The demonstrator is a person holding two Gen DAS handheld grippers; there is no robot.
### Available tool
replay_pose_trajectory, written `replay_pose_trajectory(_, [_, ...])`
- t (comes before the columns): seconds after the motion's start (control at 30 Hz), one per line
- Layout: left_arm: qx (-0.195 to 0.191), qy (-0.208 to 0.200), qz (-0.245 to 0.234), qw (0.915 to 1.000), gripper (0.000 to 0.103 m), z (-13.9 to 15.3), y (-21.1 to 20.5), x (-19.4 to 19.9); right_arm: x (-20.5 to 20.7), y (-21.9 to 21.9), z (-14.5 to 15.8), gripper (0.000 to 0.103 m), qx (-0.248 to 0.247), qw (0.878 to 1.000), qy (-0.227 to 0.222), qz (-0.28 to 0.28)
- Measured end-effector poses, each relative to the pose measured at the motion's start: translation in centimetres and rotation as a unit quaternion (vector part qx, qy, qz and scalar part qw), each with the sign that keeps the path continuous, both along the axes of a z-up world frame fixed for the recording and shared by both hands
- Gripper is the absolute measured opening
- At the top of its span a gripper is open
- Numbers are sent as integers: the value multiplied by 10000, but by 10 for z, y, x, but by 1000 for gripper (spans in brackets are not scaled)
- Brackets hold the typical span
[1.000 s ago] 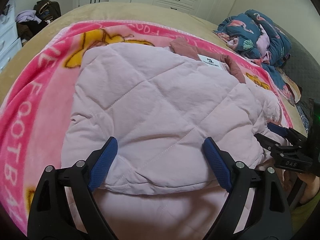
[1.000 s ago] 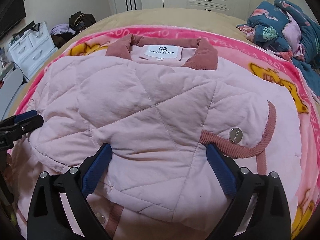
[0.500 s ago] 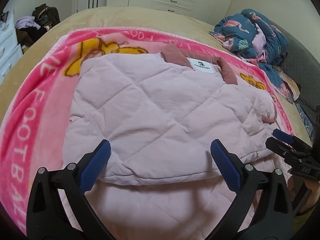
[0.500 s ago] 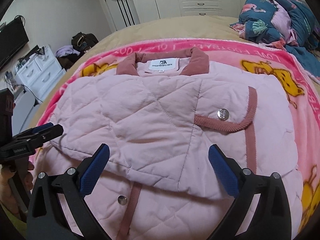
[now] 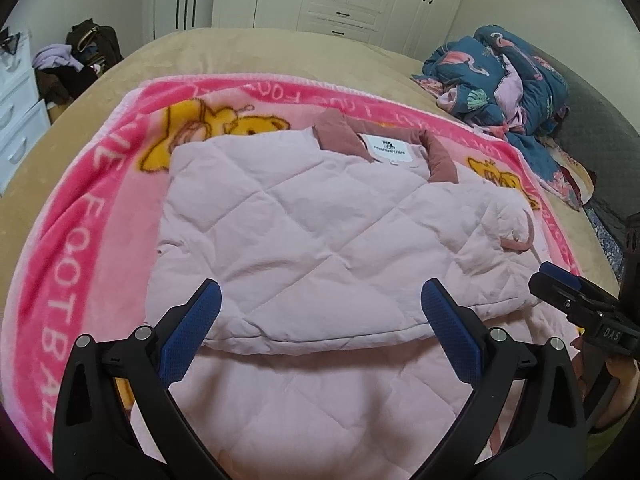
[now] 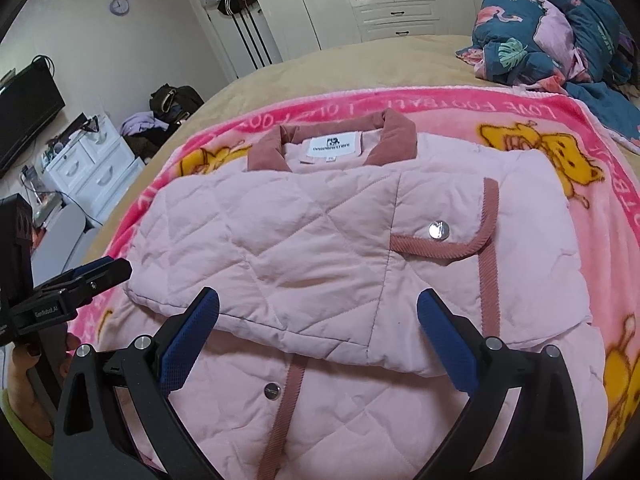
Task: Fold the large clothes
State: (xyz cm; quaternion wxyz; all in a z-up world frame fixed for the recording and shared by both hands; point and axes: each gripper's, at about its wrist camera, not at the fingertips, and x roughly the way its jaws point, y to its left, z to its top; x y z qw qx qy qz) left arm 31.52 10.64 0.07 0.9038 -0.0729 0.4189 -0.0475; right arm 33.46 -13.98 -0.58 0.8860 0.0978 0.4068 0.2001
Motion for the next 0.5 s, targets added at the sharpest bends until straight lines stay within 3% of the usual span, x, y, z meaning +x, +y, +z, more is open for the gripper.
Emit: replay_pose_trajectory(0.5, [-193, -364, 53, 9991, 94, 38, 7, -22, -19, -7, 29, 99, 254, 9993, -262, -40])
